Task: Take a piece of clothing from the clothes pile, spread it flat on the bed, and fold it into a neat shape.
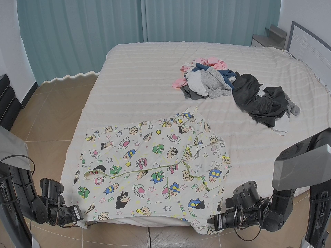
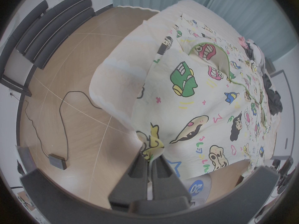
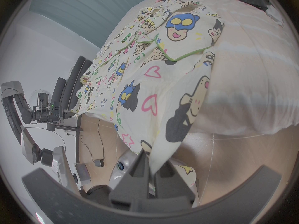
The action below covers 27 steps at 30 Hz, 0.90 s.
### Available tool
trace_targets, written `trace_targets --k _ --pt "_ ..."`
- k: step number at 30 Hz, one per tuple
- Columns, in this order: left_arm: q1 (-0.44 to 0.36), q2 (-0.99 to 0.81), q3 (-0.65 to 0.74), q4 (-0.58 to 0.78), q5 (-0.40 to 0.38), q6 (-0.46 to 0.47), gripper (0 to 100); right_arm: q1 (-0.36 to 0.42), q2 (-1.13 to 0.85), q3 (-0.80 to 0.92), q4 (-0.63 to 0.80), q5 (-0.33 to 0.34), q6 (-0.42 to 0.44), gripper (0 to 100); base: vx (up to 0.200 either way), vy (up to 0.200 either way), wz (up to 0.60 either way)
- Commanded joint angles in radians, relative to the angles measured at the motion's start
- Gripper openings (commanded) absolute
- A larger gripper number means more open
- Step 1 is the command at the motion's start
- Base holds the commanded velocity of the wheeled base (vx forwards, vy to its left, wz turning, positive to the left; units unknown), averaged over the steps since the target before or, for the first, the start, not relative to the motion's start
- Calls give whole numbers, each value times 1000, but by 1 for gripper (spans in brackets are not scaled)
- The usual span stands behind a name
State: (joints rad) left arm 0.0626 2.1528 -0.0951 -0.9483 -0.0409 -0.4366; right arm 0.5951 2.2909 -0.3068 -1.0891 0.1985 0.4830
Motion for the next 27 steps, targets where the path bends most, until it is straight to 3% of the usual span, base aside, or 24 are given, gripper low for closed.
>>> trace_targets --k 1,11,16,23,27 --pt "2 -2 38 0 -1 25 0 8 -33 43 0 6 2 0 0 0 0" --pt "3 -16 32 -4 -1 47 0 11 -91 86 -3 24 22 0 0 0 0" --pt "3 -83 -15 -12 -1 -22 0 5 -172 74 -3 55 82 0 0 0 0" --pt "0 -129 -106 -10 1 -80 0 -46 -222 34 -3 58 88 0 0 0 0" --pt "0 -122 -230 -3 12 -126 0 -89 -214 -38 -5 56 100 0 0 0 0"
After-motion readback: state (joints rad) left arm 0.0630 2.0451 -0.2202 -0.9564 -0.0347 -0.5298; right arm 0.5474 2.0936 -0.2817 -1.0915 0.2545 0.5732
